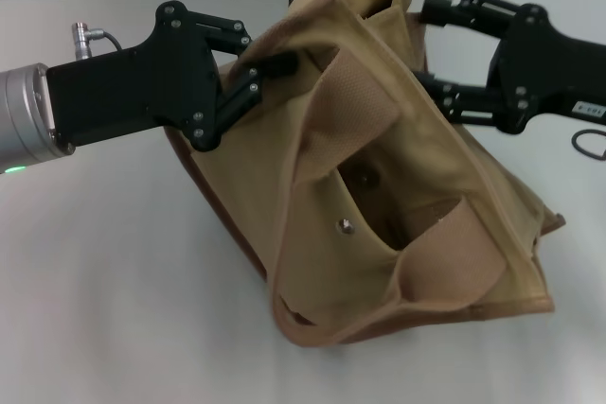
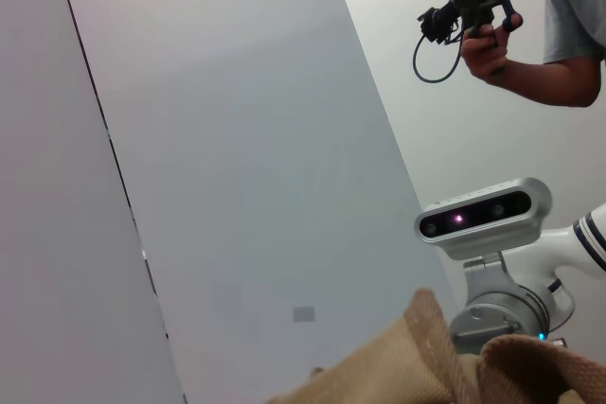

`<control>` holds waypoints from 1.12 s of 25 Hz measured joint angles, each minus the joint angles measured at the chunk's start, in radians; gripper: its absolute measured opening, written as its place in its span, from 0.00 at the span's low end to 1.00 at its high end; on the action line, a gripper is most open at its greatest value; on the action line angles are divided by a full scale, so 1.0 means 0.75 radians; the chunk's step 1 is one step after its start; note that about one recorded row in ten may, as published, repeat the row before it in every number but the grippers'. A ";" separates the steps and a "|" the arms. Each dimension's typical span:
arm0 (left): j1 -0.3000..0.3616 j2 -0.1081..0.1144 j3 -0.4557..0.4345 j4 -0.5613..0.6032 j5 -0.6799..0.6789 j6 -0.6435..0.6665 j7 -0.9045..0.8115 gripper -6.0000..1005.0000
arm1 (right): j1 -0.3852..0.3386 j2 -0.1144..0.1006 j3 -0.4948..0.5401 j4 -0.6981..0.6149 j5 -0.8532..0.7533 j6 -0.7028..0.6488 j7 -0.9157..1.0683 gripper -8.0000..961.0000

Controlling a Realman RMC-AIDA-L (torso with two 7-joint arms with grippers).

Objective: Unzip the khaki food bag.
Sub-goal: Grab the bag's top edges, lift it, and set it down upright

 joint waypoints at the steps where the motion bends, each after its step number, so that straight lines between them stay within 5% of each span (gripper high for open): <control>1: 0.000 0.000 0.000 0.000 0.000 0.000 0.000 0.07 | 0.000 0.000 0.000 0.000 0.000 0.000 0.000 0.85; 15: -0.016 -0.003 0.020 0.002 -0.008 -0.020 -0.001 0.07 | -0.140 0.000 -0.024 -0.059 0.048 -0.116 -0.108 0.79; 18: -0.022 -0.003 0.030 0.002 -0.008 -0.020 -0.001 0.07 | -0.158 -0.003 -0.017 -0.062 0.080 -0.138 -0.130 0.71; 28: -0.032 -0.004 0.081 0.002 -0.021 -0.023 -0.002 0.07 | -0.085 -0.004 -0.033 -0.068 0.014 -0.052 -0.148 0.65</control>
